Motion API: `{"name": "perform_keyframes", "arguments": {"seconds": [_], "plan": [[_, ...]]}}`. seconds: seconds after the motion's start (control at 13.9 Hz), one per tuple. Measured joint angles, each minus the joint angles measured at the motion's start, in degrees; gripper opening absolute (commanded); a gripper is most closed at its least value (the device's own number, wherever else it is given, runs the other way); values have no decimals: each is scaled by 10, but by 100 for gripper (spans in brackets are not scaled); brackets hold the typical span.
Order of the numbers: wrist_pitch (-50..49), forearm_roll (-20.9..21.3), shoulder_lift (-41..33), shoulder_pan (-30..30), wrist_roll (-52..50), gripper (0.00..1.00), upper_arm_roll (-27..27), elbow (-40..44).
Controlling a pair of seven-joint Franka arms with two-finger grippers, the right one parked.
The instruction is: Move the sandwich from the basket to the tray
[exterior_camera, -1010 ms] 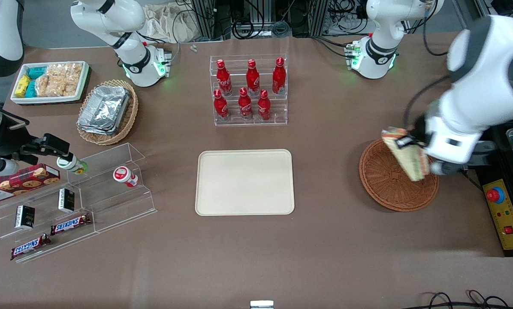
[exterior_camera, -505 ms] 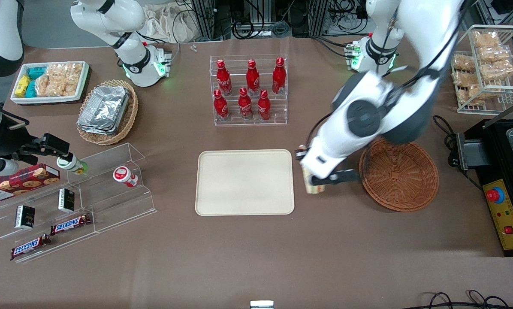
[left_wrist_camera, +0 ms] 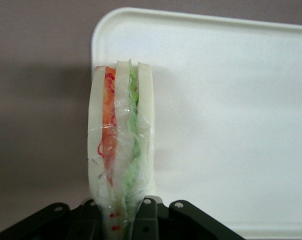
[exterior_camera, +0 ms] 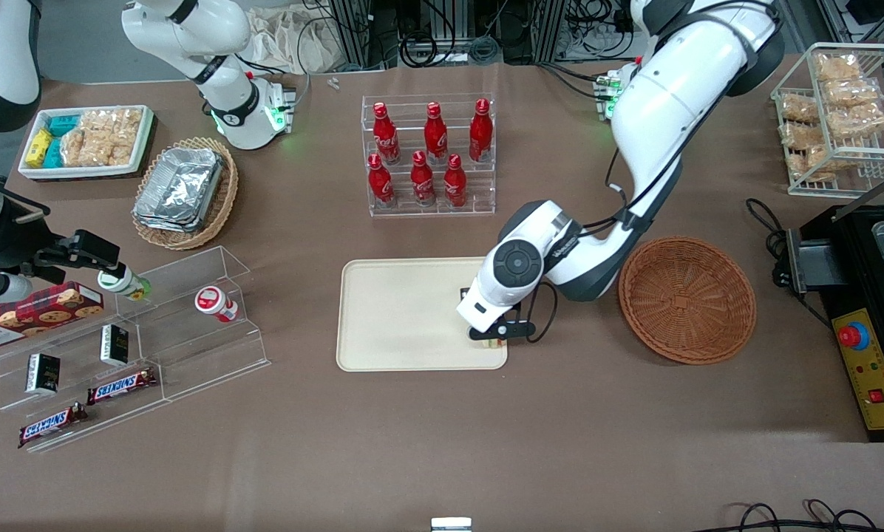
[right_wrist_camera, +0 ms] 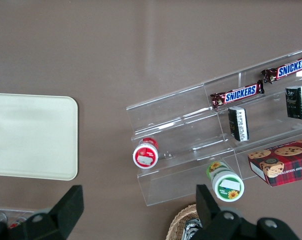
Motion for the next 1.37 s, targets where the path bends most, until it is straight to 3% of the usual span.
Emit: {"name": "perform_keyframes", "arguments": {"seconds": [0.07, 0.14, 0.22, 0.65, 0.87, 1.37], "plan": [[6, 3, 8, -5, -4, 25, 0, 1], [8, 8, 13, -9, -8, 73, 0, 3], [8, 13, 15, -12, -11, 100, 0, 5], [5, 21, 13, -11, -19, 100, 1, 15], [-74, 22, -17, -5, -20, 100, 2, 43], [-253, -4, -175, 135, 96, 100, -11, 53]]}}
